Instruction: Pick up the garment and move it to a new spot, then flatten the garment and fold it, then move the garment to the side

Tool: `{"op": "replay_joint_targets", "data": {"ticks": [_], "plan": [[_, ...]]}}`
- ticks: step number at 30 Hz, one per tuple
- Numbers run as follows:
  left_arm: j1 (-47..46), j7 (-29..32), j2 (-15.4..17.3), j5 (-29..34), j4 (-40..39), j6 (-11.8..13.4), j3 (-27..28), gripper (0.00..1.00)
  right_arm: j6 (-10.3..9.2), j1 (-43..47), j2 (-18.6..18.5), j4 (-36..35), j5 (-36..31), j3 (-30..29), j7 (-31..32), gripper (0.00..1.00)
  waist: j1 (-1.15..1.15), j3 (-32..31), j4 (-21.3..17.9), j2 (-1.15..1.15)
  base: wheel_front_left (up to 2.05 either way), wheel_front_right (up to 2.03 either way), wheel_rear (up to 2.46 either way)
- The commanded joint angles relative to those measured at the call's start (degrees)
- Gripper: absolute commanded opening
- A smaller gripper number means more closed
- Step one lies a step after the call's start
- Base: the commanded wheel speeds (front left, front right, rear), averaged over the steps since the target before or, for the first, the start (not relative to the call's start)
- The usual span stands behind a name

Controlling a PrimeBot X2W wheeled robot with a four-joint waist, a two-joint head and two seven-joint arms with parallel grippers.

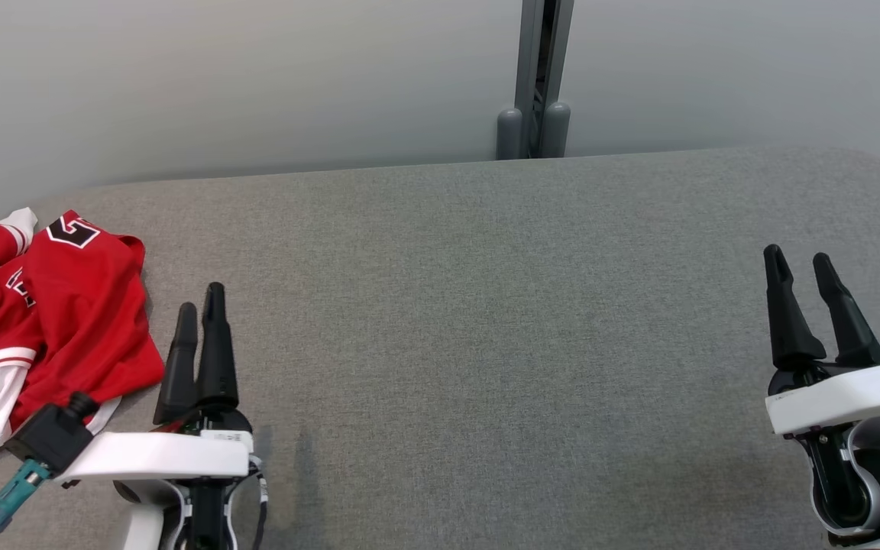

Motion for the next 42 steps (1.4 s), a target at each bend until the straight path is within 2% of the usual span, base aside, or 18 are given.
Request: {"op": "replay_joint_targets", "data": {"ticks": [1,5,20,25,42], "plan": [[-0.2,-0.4,0.2,3.3,-1.8,1.0,-0.8,1.0,0.02,-1.4,-0.6,-1.7,-2.6,0.4,-1.0,1.0,0.0,0.1,0.0,0.0,0.0,0.0,0.0],[0.4,-0.7,0.2,9.7,-2.9,3.6,-3.3,1.0,0.02,-0.6,-0.1,-2.4,-6.1,1.0,-2.1,1.0,0.0,0.3,0.0,0.0,0.0,0.0,0.0],[2.0,-1.6,0.3,28.3,-2.1,9.8,-8.8,1.0,0.01,1.7,1.3,0.7,-17.0,4.0,-5.6,1.0,0.0,0.4,-0.5,0.0,0.0,0.0,0.0],[2.5,-1.9,0.3,32.9,-1.0,11.4,-9.3,1.0,0.01,2.4,1.5,1.8,-19.8,4.8,-6.7,1.0,0.0,0.3,-0.6,0.0,0.0,0.0,0.0],[3.2,-2.8,0.3,41.7,-1.5,14.9,-10.0,1.0,0.01,2.2,1.4,2.1,-24.9,7.6,-10.1,1.0,0.0,0.7,-0.5,0.0,0.0,0.0,0.0]]}}
